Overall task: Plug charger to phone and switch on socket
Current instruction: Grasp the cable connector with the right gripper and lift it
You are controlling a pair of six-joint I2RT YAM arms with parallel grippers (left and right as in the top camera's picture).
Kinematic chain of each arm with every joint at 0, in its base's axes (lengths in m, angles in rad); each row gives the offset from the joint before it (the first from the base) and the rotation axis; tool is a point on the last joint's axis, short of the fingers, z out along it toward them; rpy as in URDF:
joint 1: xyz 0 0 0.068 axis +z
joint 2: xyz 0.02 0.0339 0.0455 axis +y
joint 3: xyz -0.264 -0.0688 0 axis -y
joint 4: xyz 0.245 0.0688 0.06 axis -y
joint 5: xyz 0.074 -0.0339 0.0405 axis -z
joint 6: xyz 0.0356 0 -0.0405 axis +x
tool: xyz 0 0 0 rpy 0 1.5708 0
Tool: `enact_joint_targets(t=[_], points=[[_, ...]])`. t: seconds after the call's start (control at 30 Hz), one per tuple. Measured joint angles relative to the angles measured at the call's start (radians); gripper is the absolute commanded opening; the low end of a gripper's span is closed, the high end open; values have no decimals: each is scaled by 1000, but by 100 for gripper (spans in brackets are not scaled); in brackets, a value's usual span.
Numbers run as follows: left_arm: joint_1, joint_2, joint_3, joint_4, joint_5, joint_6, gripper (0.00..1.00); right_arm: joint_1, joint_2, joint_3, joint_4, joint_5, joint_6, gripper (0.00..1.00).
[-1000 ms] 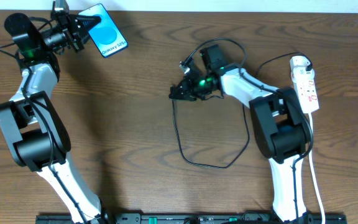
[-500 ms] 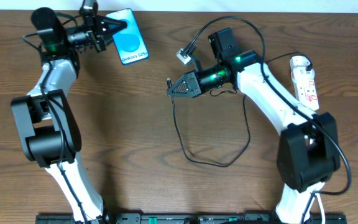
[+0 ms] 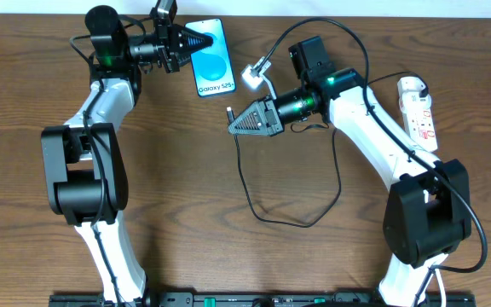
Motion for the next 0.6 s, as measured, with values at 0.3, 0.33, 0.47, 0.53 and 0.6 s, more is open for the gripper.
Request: enact_joint_targets(t=[0.3,0.33,0.47,0.53,0.6], points=[[4,0,0,0,-1,17,7,-31,8,0,21,-55,-20,1],[3,0,0,0,-1,18,7,-32,13,0,25,-63,-21,1],[-5,0,0,0,-2,19,8,-35,41,0,39,-97,-22,1],[-13,0,0,0,-3,24,7,-35,48,0,39,-102,-22,1],[-21,0,0,0,-8,26,8,-35,48,0,39,-106,-22,1]])
